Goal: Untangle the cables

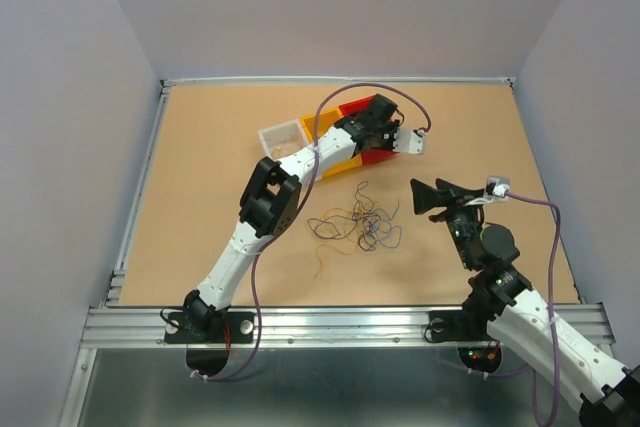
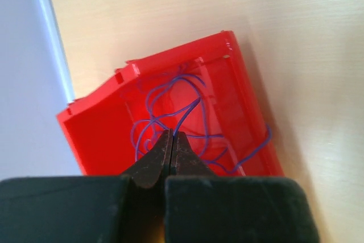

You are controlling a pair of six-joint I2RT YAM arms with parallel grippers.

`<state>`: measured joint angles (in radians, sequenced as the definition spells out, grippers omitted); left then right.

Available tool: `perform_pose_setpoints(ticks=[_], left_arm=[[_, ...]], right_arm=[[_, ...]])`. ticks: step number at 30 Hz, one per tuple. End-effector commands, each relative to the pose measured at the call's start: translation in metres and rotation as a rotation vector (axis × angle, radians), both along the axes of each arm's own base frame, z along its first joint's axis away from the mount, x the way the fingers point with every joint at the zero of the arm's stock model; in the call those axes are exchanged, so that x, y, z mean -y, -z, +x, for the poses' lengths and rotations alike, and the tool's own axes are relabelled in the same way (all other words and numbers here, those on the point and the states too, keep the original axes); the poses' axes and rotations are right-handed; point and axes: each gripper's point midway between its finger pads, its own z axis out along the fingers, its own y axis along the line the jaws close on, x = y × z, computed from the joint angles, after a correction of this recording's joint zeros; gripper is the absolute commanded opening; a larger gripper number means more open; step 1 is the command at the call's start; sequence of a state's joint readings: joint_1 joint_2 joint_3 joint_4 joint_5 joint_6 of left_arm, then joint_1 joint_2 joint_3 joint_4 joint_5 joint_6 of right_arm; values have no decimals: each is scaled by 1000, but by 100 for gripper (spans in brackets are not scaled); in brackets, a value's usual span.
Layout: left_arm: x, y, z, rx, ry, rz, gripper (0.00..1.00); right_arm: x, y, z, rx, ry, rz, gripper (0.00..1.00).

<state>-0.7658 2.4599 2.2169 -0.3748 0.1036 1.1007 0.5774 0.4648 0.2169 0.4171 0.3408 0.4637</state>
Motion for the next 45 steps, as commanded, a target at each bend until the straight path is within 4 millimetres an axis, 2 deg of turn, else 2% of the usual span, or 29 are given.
perform_pose_setpoints(ticks=[1,9,12,15,17,19,20,23,27,31,33,34,35,36,37,38,39,40,41,42,43,44,45], left_arm=[[3,-35,21,178,80,20,0],[3,-26,33,195,159,36,0],[7,-36,36,208,137,-11,0],[8,-55,41,249,99,-75,2],[9,-80,45,282,61,-144,15],[11,-94,44,285,50,-186,32],[12,-104,45,293,38,-220,47],[14,-130,37,287,52,-281,54],[13,-142,31,278,51,-312,60],[1,-162,31,281,16,-347,65],[-2,-190,23,259,13,-424,72],[-8,-195,22,240,4,-450,76],[-8,-205,16,208,6,-497,85],[-15,-229,9,219,2,-539,86],[-21,-229,8,211,-18,-558,86],[-31,-249,1,201,-56,-616,86],[-37,-236,-4,163,-79,-607,86],[-44,-237,-9,145,-91,-618,86],[-50,-242,-14,139,-101,-643,86],[-61,-264,-28,131,-113,-697,86],[-69,-239,-37,69,-128,-676,86],[-71,-236,-50,18,-94,-690,87],[-87,-253,-64,16,-80,-720,87]], right_arm=[[6,1,-4,19,16,-8,84],[8,0,-7,32,19,-6,83],[8,1,-7,27,20,-9,83],[7,1,-6,23,14,-11,83],[5,3,-6,20,10,-18,83],[5,3,-5,16,8,-19,83],[4,3,-5,13,8,-23,83],[4,3,-4,9,7,-18,83],[4,1,-6,16,4,-11,83],[5,1,-6,20,6,-6,83],[6,5,-4,3,22,-7,83],[7,6,-2,-5,30,-4,83],[8,7,0,-14,40,-4,83],[6,11,2,-28,40,-11,83],[5,10,4,-32,38,-12,83],[4,10,5,-36,38,-13,82],[2,11,6,-44,33,-19,82],[0,18,10,-71,33,-38,82],[-3,20,12,-81,24,-44,82],[-7,18,15,-90,15,-55,82],[-11,21,16,-111,2,-67,82],[-16,35,21,-160,-9,-100,82],[-25,37,22,-178,-49,-115,82]])
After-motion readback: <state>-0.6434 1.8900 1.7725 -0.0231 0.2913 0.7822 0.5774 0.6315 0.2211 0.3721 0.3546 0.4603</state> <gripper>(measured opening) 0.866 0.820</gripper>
